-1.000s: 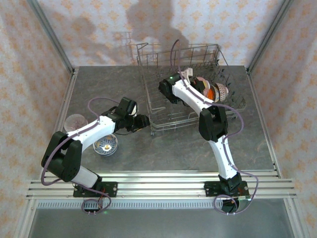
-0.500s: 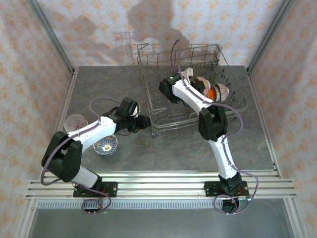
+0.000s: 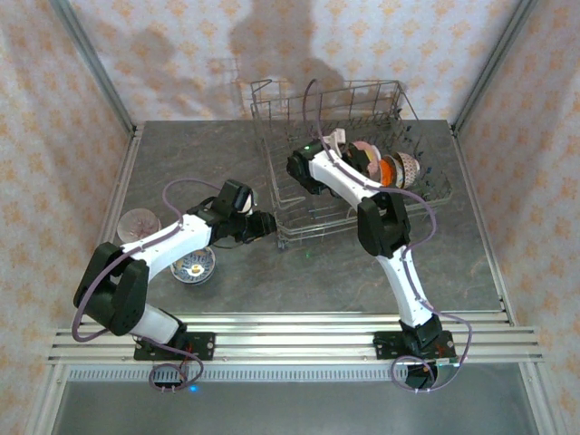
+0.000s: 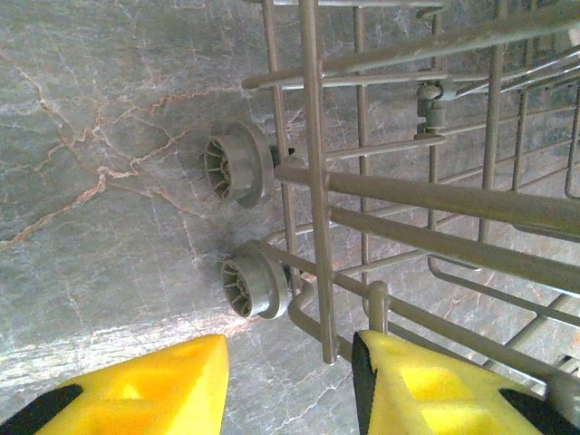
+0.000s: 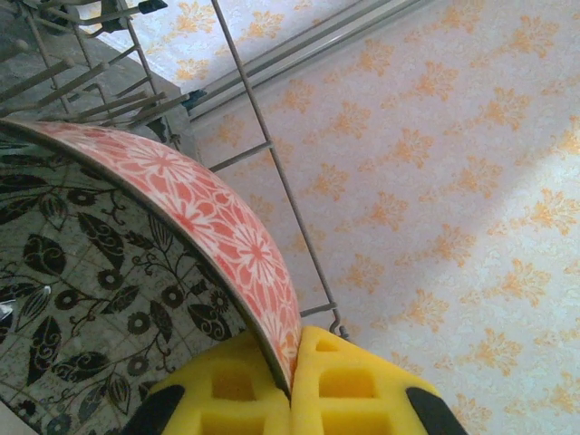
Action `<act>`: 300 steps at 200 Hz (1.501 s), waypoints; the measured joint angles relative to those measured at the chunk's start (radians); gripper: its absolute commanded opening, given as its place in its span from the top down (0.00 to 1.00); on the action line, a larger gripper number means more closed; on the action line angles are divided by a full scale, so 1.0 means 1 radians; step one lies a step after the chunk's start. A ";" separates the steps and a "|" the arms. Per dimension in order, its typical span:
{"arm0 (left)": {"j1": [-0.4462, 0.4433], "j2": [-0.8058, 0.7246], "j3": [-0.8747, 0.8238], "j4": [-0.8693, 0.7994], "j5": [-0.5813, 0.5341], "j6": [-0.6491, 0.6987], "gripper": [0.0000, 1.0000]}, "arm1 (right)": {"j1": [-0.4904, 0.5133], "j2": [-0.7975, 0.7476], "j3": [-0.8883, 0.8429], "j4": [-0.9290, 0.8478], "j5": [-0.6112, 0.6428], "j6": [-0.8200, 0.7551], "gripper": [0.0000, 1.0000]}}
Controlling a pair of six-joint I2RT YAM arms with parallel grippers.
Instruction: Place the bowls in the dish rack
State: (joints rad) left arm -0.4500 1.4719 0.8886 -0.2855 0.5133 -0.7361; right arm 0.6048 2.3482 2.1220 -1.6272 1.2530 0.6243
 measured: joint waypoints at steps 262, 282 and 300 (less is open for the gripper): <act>0.008 -0.037 0.101 -0.142 -0.061 0.091 0.55 | 0.010 -0.016 0.097 -0.003 -0.230 -0.091 0.12; 0.012 -0.046 0.117 -0.170 -0.080 0.107 0.55 | 0.014 -0.067 0.077 -0.003 -0.230 -0.106 0.10; 0.012 -0.050 0.132 -0.197 -0.097 0.112 0.55 | 0.014 -0.112 0.055 -0.003 -0.243 -0.136 0.09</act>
State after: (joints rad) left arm -0.4377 1.4216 1.0210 -0.4824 0.4168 -0.6243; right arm 0.6186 2.2364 2.1769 -1.6299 1.0103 0.4881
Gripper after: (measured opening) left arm 0.445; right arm 0.907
